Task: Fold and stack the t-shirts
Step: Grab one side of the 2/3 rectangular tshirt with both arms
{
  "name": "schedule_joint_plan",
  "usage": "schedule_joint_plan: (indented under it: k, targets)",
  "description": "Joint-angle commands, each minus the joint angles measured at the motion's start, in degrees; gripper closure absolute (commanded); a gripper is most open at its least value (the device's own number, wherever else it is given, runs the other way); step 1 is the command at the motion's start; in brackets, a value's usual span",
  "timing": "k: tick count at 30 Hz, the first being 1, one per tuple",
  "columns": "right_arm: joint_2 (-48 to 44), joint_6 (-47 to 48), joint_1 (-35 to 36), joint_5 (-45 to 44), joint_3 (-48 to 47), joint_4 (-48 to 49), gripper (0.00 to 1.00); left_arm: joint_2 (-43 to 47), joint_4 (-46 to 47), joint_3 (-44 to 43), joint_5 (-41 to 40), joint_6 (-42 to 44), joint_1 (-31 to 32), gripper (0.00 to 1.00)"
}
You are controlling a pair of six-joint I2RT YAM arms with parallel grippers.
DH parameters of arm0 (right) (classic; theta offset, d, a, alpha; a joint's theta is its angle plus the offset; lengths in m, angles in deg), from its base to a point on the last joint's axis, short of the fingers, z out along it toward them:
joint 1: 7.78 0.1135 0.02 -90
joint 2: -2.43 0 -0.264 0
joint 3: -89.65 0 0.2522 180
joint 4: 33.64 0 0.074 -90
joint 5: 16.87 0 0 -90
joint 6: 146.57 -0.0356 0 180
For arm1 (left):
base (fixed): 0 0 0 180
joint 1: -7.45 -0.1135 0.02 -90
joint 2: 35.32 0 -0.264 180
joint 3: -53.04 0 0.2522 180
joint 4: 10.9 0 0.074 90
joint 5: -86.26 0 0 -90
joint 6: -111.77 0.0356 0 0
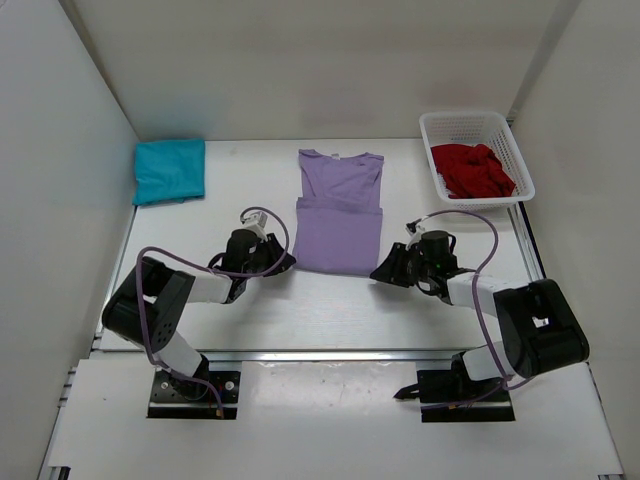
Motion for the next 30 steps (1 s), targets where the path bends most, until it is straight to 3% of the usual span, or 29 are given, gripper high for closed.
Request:
schedule_joint_plan:
  k: [1, 5, 11, 17, 21, 26, 30]
  targets:
    - [0.8, 1.3, -0.4, 1.5, -2.3, 3.8, 0.73, -1.2, 3.2, -1.9, 0.1, 0.6, -0.1, 0.62]
    - [3.1, 1.1, -1.7, 2.2, -3.0, 4.5, 0.72, -1.8, 3.7, -2.2, -0.1, 1.1, 0.9, 0.63]
    - [4.6, 1.5, -2.5, 1.4, -3.7, 4.5, 0.68, -4.2, 3.4, -4.1, 0.4, 0.5, 1.1, 0.71]
    - [8.0, 1.0, -2.9, 2.1, -5.3, 5.7, 0.64, -3.8, 4.1, -4.1, 0.1, -0.8, 1.8, 0.88]
    - [10.1, 0.1, -2.7, 4.1, -5.9, 7.1, 0.72, -3.5, 3.2, -4.2, 0.7, -2.3, 1.5, 1.00]
    - [9.6, 0.0, -2.2, 3.0, -6.2, 6.6, 1.00, -1.1, 2.7, -2.9, 1.5, -2.9, 0.3, 1.00]
    - [6.8, 0.7, -2.5, 0.9, -5.5, 4.9, 1.00, 0.7, 3.9, 0.9, 3.9, -6.0, -3.1, 1.00]
